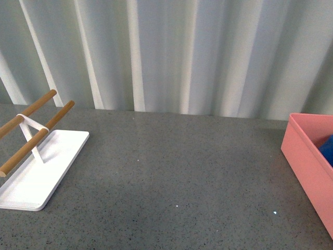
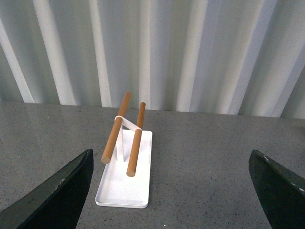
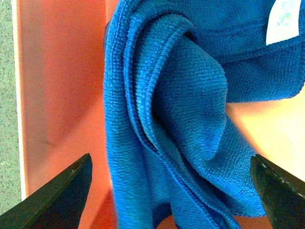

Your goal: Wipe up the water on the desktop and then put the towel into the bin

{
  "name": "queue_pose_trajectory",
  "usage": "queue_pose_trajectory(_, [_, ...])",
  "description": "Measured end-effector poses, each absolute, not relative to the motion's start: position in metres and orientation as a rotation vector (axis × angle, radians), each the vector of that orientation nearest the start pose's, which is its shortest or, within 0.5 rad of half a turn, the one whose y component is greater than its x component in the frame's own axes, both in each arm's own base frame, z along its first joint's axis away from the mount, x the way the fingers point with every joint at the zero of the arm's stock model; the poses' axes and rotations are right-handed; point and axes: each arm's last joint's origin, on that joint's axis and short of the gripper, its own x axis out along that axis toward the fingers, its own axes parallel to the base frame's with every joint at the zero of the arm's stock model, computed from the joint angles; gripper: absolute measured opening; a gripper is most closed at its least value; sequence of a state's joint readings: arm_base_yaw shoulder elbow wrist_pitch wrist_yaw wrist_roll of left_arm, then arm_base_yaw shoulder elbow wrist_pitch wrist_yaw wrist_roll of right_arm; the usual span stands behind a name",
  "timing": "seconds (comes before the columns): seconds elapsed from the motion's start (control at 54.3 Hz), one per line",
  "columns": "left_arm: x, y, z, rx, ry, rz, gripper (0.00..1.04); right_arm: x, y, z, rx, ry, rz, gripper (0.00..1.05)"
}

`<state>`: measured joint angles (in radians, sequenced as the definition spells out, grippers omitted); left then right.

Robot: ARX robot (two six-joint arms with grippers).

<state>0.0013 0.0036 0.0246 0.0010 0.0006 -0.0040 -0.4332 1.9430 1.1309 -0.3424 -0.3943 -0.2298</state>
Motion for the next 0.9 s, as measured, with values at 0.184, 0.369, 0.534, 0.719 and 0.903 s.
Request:
queue_pose_trajectory(0.184, [0.096,0.0,0.172,-0.004,-0.022,0.001,0.98,0.336,-0.149,0.136,0.236,1.022,0.078,0.98])
queue_pose_trajectory(0.369, [0.096,0.0,0.172,-0.004,-0.022,0.001,0.98,0.341,-0.138,0.204,0.104,0.765,0.04,0.98])
queue_pose_trajectory(0.534, [0.096,0.0,0.172,-0.004,-0.022,0.001,0.98,0.315,-0.091,0.289,0.027,0.455,0.117,0.98])
queue_pose_trajectory(0.719, [0.096,0.0,0.172,-0.004,-0.022,0.001,0.98,0.265,-0.039,0.321,-0.011,0.306,0.281,0.98])
queue_pose_trajectory(0.903, [0.096,0.0,0.172,-0.004,-0.022,0.001,0.98,0.211,0.0,0.322,-0.048,0.218,0.386,0.94])
